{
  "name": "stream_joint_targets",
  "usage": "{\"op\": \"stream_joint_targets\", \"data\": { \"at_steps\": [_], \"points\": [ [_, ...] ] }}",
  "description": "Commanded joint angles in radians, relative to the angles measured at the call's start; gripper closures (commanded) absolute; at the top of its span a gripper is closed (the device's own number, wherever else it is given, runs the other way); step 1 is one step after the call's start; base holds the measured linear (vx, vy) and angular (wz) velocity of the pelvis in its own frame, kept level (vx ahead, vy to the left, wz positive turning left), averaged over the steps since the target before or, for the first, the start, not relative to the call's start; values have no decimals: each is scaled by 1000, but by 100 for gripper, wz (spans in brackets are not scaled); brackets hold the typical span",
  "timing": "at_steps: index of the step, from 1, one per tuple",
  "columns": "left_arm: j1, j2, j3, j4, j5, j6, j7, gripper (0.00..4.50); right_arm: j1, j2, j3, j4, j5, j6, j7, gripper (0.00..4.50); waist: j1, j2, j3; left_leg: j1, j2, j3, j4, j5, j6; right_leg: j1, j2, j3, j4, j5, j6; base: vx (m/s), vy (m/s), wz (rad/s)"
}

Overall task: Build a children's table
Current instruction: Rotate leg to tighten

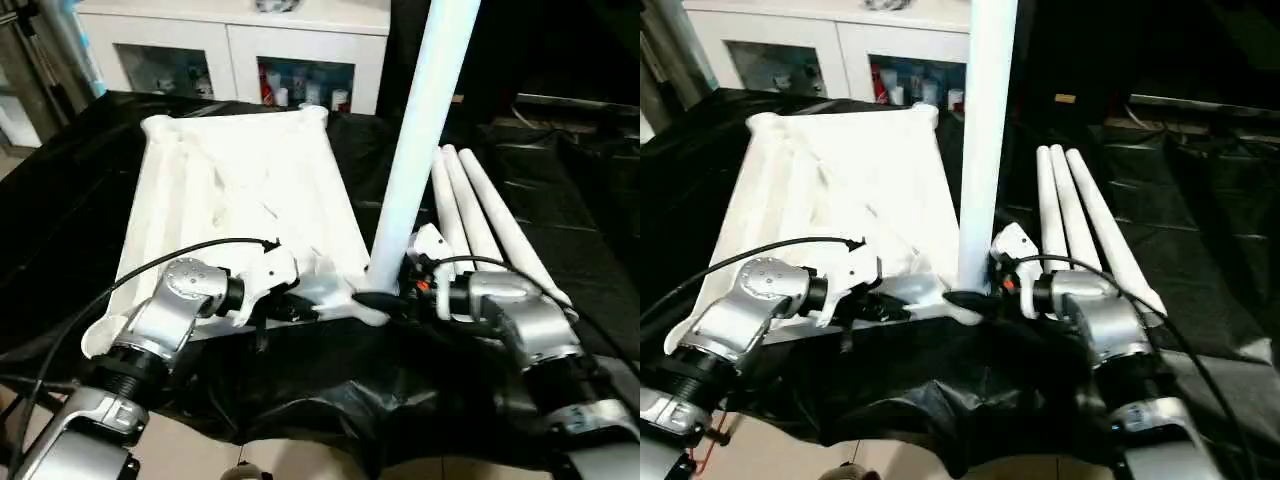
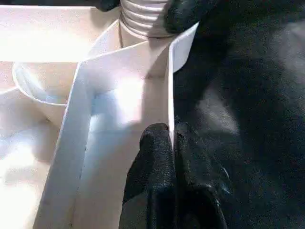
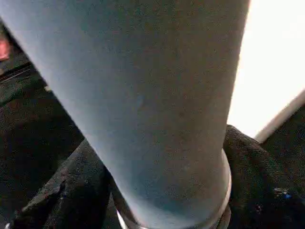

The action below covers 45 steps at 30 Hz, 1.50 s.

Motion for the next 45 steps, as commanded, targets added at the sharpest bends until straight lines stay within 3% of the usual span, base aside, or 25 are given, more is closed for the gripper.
{"op": "stream_joint_targets", "data": {
  "at_steps": [1,4,5,6,7,8,11,13,15,18,21,24,29,32,35,37,40,45],
  "points": [
    [-36,-72,5,28,-19,17,76,450,-13,63,16,67,-37,-22,-126,171,-7,-7,-55,18,42,-18,-74,-213,4,28,-85,46,-91,-217,-219,0,0,0],
    [-93,-131,30,93,-8,39,188,450,-58,144,-40,187,-36,-20,-329,174,-14,-5,-53,22,41,-18,-76,-240,-16,22,-85,49,-97,-272,-204,0,0,0],
    [-96,-133,32,96,-7,40,194,450,-60,148,-43,192,-35,-20,-337,174,-15,-4,-57,22,40,-19,-75,-235,-23,25,-86,49,-97,-270,-201,0,0,0],
    [-130,-170,44,131,2,60,264,450,-90,198,-82,250,-19,-18,-436,174,-15,-2,-56,20,41,-21,-75,-230,-22,28,-87,49,-96,-261,-200,0,0,0],
    [-149,-191,53,153,7,68,307,450,-111,227,-105,285,-11,-23,-498,174,-18,-1,-55,24,41,-18,-75,-233,-23,21,-85,51,-98,-250,-204,0,0,0],
    [-167,-210,61,175,12,73,344,450,-131,253,-126,319,-7,-31,-558,174,-17,1,-60,23,40,-18,-74,-223,-26,24,-84,49,-94,-229,-206,0,0,0],
    [-192,-240,67,205,23,70,403,450,-180,291,-141,394,-27,-53,-693,174,-15,4,-62,17,40,-19,-74,-186,-23,29,-83,47,-86,-138,-217,0,0,0],
    [-198,-249,61,213,28,59,406,450,-202,308,-142,425,-35,-79,-717,174,-10,4,-66,13,39,-17,-70,-157,-5,35,-84,46,-79,-67,-222,0,0,0],
    [-193,-249,52,209,32,37,390,450,-214,317,-138,433,-43,-105,-703,119,-8,2,-66,13,39,-17,-69,-153,3,36,-84,46,-78,-52,-223,0,0,0],
    [-181,-241,49,203,29,-11,369,450,-233,316,-155,447,-38,-125,-669,102,-8,2,-64,13,40,-15,-70,-167,17,36,-84,46,-81,-60,-227,0,0,0],
    [-164,-221,41,192,24,-38,329,450,-247,293,-137,461,-56,-147,-630,77,-8,3,-62,14,41,-16,-73,-196,11,34,-86,46,-86,-117,-221,0,0,0],
    [-141,-200,31,171,18,-46,286,450,-242,266,-111,446,-64,-161,-558,46,-9,0,-63,10,43,-17,-73,-180,19,39,-86,46,-81,-96,-222,0,0,0],
    [-89,-150,5,104,-8,-52,146,450,-162,171,-23,304,-59,-164,-258,46,-8,-2,-65,7,43,-15,-67,-135,56,44,-84,43,-75,-19,-237,0,0,0],
    [-63,-121,-10,65,-28,-57,67,450,-115,118,0,225,-41,-148,-125,46,-2,-1,-69,8,46,-13,-62,-100,84,42,-80,41,-64,55,-252,0,0,0],
    [-36,-88,-25,27,-41,-60,-4,450,-74,67,22,155,-23,-127,-23,46,4,-1,-65,6,49,-12,-64,-126,87,42,-83,41,-70,14,-253,0,0,0],
    [-28,-76,-28,12,-49,-56,-32,450,-58,47,33,128,-15,-116,15,46,4,0,-63,10,50,-12,-67,-157,73,38,-83,41,-75,-47,-250,0,0,0],
    [0,-22,-36,-29,-59,-44,-121,450,-3,-15,57,14,17,-59,140,84,4,3,-61,12,49,-13,-70,-174,54,36,-81,43,-79,-85,-243,0,0,0],
    [15,34,-36,-35,-52,-53,-171,450,20,-43,72,-45,22,-25,193,129,5,2,-62,11,49,-13,-70,-166,52,34,-80,42,-77,-73,-242,0,0,0]
  ]
}}
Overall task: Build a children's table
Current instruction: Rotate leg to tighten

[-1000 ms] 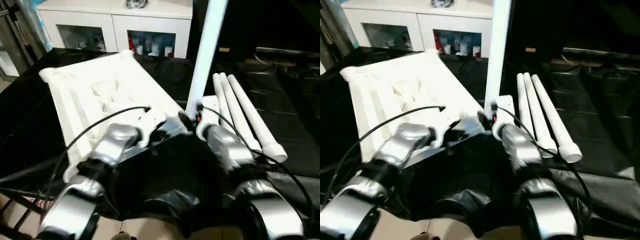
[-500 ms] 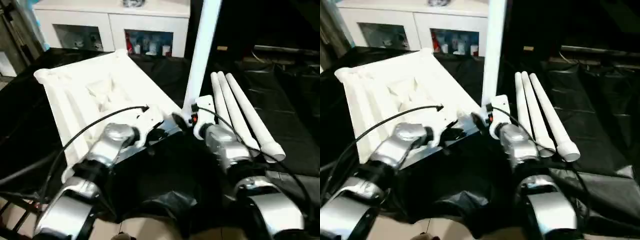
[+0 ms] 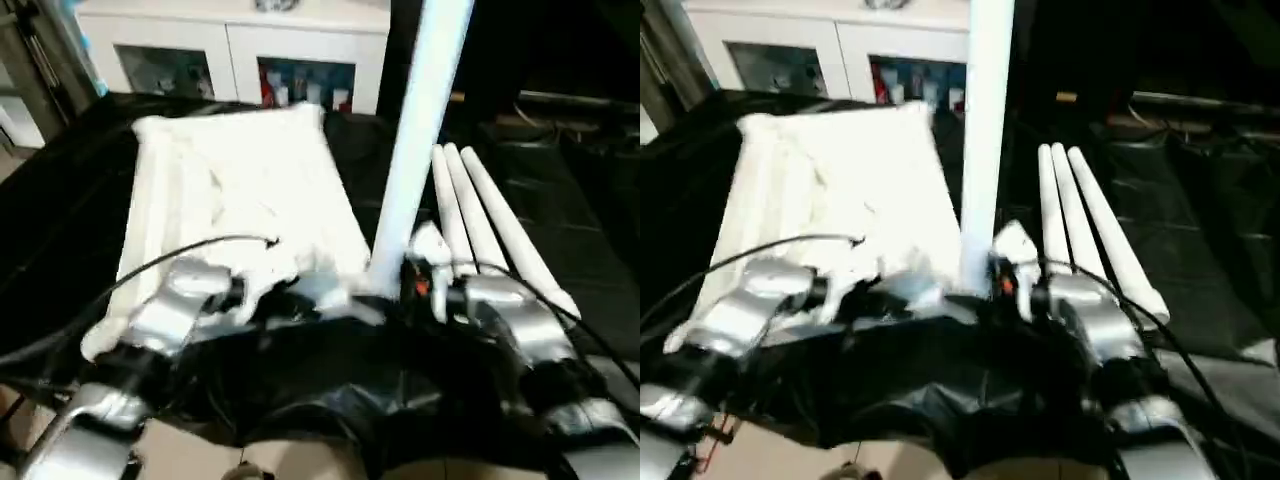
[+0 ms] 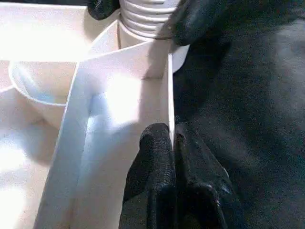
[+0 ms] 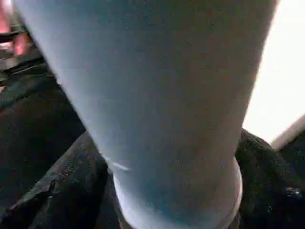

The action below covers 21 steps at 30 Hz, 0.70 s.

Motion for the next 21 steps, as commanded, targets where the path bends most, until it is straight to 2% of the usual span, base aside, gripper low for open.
{"op": "stream_joint_targets", "data": {
  "at_steps": [1,3,9,12,13,15,18,20,21],
  "points": [
    [1,-10,-32,-26,-15,-15,-41,450,0,5,32,-25,3,12,22,129,-1,-4,-61,14,47,-18,-67,-170,49,36,-80,43,-74,-81,-243,0,0,0],
    [2,-3,-30,-26,-12,-15,-42,450,1,4,37,-28,1,17,24,154,-2,-5,-61,15,47,-18,-66,-174,41,36,-81,44,-75,-90,-244,0,0,0],
    [2,-1,-18,-29,-18,-6,-24,450,9,16,48,-52,3,48,15,162,-1,-7,-63,13,46,-18,-64,-142,48,39,-81,44,-69,-49,-246,0,0,0],
    [-12,-24,0,-9,-15,7,35,450,5,51,35,-17,-15,34,-59,163,-3,-7,-61,15,46,-18,-66,-154,40,36,-81,43,-72,-76,-243,0,0,0],
    [-22,-38,10,4,-13,17,69,450,-8,75,20,22,-30,17,-131,164,-4,-6,-60,15,46,-18,-66,-160,37,35,-82,44,-73,-84,-242,0,0,0],
    [-43,-65,29,29,-13,30,128,450,-39,124,-9,102,-59,-16,-280,164,-11,-7,-57,16,44,-21,-71,-188,11,33,-85,46,-80,-150,-233,0,0,0],
    [-67,-101,45,47,-13,54,192,450,-92,190,-56,212,-64,-26,-457,165,-26,-6,-55,18,40,-24,-74,-218,-16,34,-87,47,-86,-214,-223,0,0,0],
    [-76,-112,48,53,-7,61,216,450,-108,212,-73,240,-59,-24,-503,167,-32,-5,-58,19,41,-23,-71,-210,-13,32,-86,49,-85,-196,-222,0,0,0],
    [-96,-136,52,73,12,74,283,450,-141,257,-104,296,-43,-18,-587,167,-32,-5,-60,18,41,-21,-70,-191,-7,33,-83,49,-80,-156,-226,0,0,0]
  ]
}}
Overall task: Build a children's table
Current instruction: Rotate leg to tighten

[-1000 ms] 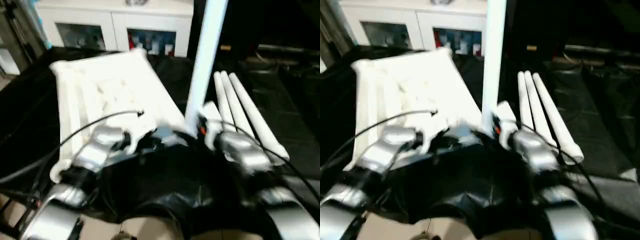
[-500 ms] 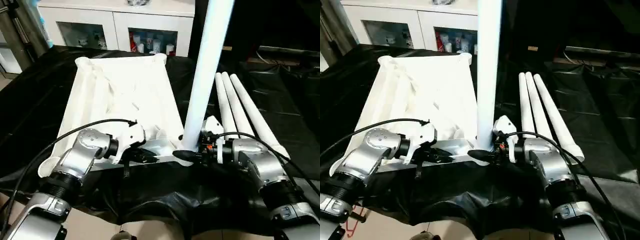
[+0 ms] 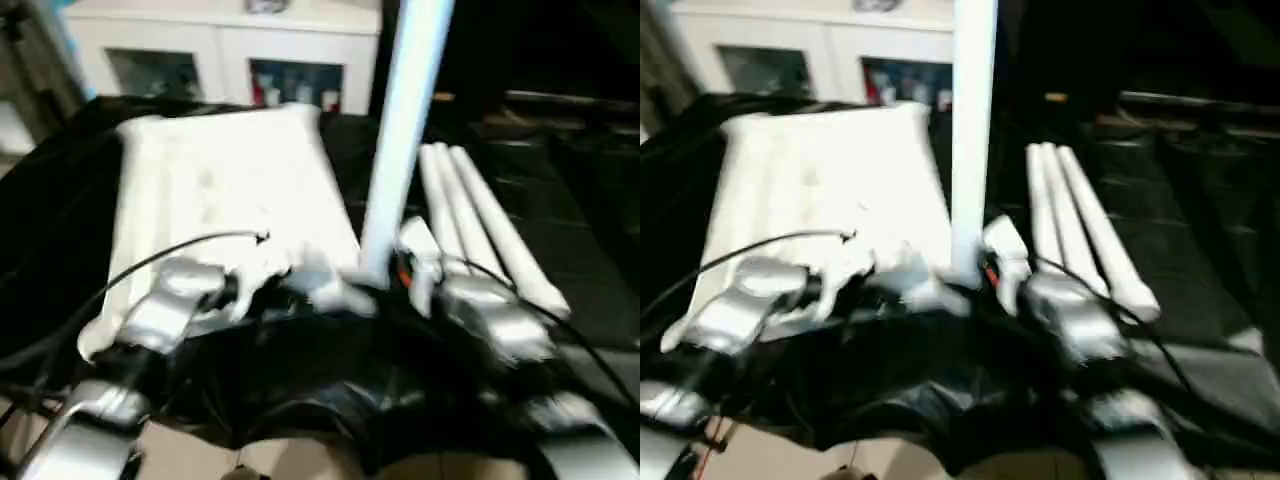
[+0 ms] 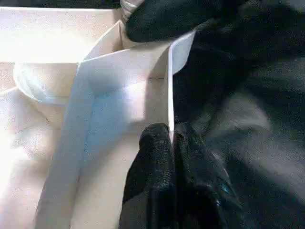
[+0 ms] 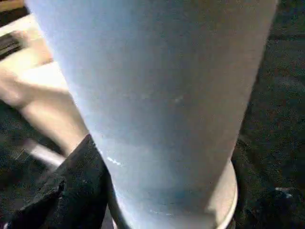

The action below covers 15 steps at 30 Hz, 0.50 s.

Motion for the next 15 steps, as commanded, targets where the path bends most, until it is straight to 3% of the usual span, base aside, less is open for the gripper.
{"op": "stream_joint_targets", "data": {
  "at_steps": [1,5,8,10,13,15],
  "points": [
    [-45,-65,5,-4,-12,3,70,450,-32,66,-9,102,5,27,-127,167,1,-2,-61,12,40,-23,-70,-178,-2,36,-83,47,-82,-132,-228,0,0,0],
    [-79,-141,23,30,13,57,223,450,-100,134,-41,227,-14,-1,-307,167,0,0,-65,13,39,-20,-67,-151,-1,37,-82,46,-76,-56,-244,0,0,0],
    [-84,-171,19,24,11,68,239,450,-120,153,-34,264,-35,-37,-333,167,5,-2,-65,12,39,-18,-64,-144,12,39,-82,45,-75,-37,-246,0,0,0],
    [-86,-180,10,25,12,54,236,450,-131,164,-51,274,-22,-46,-316,112,9,-5,-64,9,38,-18,-65,-139,28,41,-83,45,-75,-31,-239,0,0,0],
    [-81,-177,3,16,3,36,207,450,-138,159,-61,270,-8,-52,-263,89,8,-3,-63,10,39,-18,-65,-154,30,40,-83,45,-78,-54,-235,0,0,0],
    [-66,-159,-7,-2,-4,15,160,450,-136,136,-39,260,-22,-62,-215,63,8,-1,-63,10,40,-19,-66,-161,30,41,-83,45,-79,-65,-234,0,0,0]
  ]
}}
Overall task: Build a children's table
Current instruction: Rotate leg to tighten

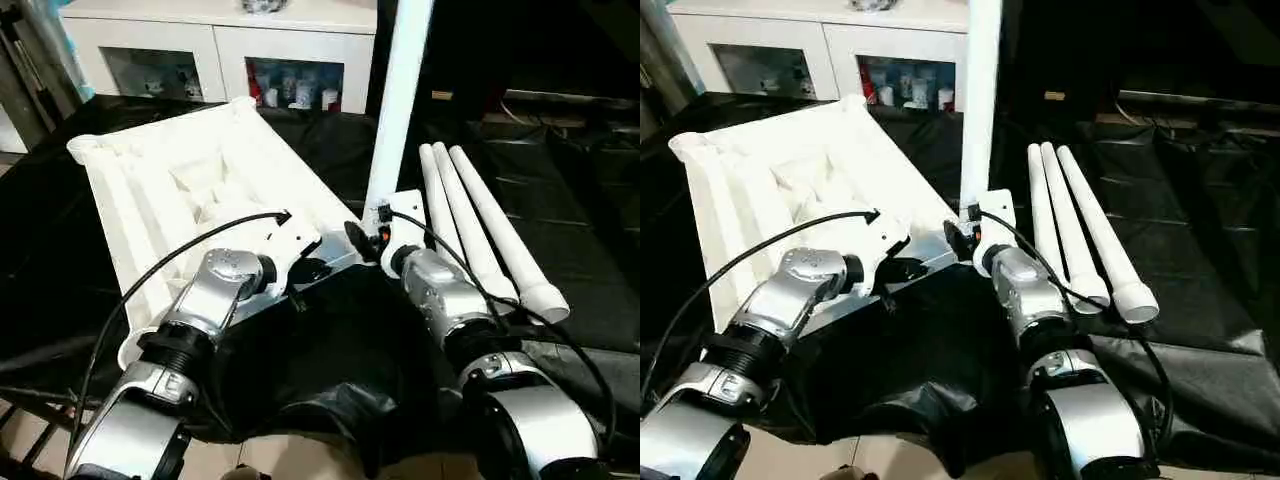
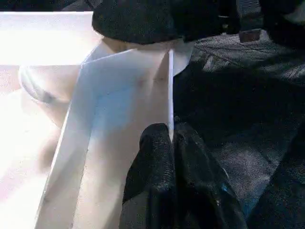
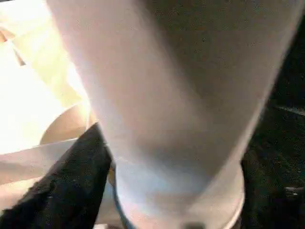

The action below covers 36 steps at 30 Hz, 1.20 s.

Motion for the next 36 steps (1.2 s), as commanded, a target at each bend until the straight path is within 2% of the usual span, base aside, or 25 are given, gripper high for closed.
{"op": "stream_joint_targets", "data": {
  "at_steps": [1,5,8,9,10,11,13,14,17,19,20,23,30,36],
  "points": [
    [-7,-39,-25,-46,-48,-66,-50,450,6,35,64,28,-13,20,104,54,1,-2,-64,11,41,-20,-65,-153,33,42,-82,44,-72,-45,-237,0,0,0],
    [18,-9,-38,-70,-57,-88,-118,450,29,-11,108,-9,-26,0,233,43,1,-2,-67,8,40,-19,-61,-127,53,46,-82,43,-67,21,-253,0,0,0],
    [45,27,-49,-103,-76,-94,-198,450,79,-65,149,-99,-21,-6,398,43,4,1,-67,6,43,-18,-58,-115,78,47,-81,41,-62,53,-262,0,0,0],
    [45,27,-49,-103,-76,-94,-198,450,79,-65,149,-99,-21,-6,398,43,5,0,-67,7,44,-19,-59,-117,79,48,-81,40,-63,49,-264,0,0,0],
    [58,48,-53,-114,-84,-107,-241,450,111,-100,168,-162,-7,4,493,43,4,1,-66,8,45,-18,-59,-122,78,45,-80,40,-64,41,-265,0,0,0],
    [66,70,-57,-120,-87,-119,-277,450,143,-141,191,-223,2,11,578,43,11,2,-64,10,46,-19,-60,-138,79,47,-78,38,-68,17,-260,0,0,0],
    [70,82,-60,-123,-88,-128,-297,450,157,-159,200,-247,4,12,612,43,13,2,-65,9,48,-17,-60,-147,75,44,-79,39,-65,10,-261,0,0,0],
    [74,97,-61,-125,-90,-135,-321,450,177,-187,212,-278,7,14,659,43,15,0,-62,13,48,-17,-62,-165,65,41,-79,40,-69,-28,-261,0,0,0],
    [78,114,-58,-131,-99,-142,-356,450,203,-221,224,-322,16,29,724,43,21,0,-62,12,49,-18,-63,-174,59,40,-80,42,-71,-53,-254,0,0,0],
    [85,142,-57,-142,-106,-138,-406,450,238,-264,234,-395,39,71,807,43,26,1,-62,14,48,-18,-63,-173,55,40,-80,41,-72,-62,-252,0,0,0],
    [87,150,-57,-144,-109,-136,-420,450,248,-277,238,-418,47,83,828,43,30,0,-63,14,47,-18,-62,-163,59,42,-78,42,-71,-52,-246,0,0,0],
    [90,160,-58,-144,-113,-140,-437,450,256,-288,239,-441,55,98,849,75,30,0,-64,12,48,-18,-62,-145,65,40,-79,40,-68,-16,-255,0,0,0],
    [99,172,-60,-148,-122,-138,-469,450,271,-297,246,-495,72,150,877,142,32,0,-65,14,48,-18,-62,-146,54,39,-80,40,-69,-33,-253,0,0,0],
    [95,156,-57,-132,-118,-140,-439,450,283,-276,254,-498,64,157,846,169,34,-2,-64,14,48,-18,-62,-150,49,39,-82,40,-70,-52,-248,0,0,0]
  ]
}}
